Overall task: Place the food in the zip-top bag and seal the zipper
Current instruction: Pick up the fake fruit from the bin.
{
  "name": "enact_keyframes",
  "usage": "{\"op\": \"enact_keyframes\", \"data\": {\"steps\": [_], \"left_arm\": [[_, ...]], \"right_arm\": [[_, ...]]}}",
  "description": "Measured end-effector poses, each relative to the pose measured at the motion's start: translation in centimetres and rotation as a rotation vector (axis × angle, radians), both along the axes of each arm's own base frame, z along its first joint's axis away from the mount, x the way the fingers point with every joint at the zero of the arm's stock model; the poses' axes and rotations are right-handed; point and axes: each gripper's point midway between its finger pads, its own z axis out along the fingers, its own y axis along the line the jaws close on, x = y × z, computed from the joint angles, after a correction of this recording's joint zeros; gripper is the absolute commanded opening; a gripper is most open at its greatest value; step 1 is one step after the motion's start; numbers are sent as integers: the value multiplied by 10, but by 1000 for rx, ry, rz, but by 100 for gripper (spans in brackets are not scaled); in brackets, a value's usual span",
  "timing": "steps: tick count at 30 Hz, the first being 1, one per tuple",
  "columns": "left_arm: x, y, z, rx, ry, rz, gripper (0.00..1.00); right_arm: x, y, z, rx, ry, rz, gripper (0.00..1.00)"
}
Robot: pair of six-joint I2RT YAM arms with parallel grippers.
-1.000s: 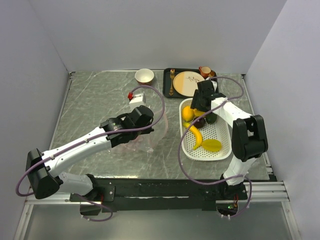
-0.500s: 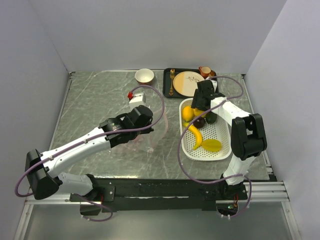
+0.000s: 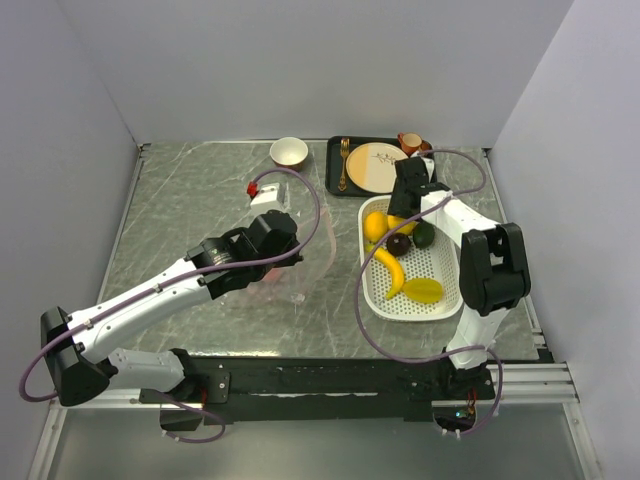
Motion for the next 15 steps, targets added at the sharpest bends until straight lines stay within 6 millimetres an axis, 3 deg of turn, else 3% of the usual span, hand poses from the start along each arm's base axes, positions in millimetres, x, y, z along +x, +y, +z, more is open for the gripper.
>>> {"op": "enact_keyframes", "data": {"steps": [5, 9, 15], "left_arm": [[0, 0, 0, -1, 0, 0, 1], [0, 0, 0, -1, 0, 0, 1], [0, 0, 0, -1, 0, -1, 1]], "right_arm": [[3, -1, 3, 4, -11, 1, 38], [3, 0, 3, 7, -10, 3, 13], [0, -1, 4, 12, -15, 4, 1]]}}
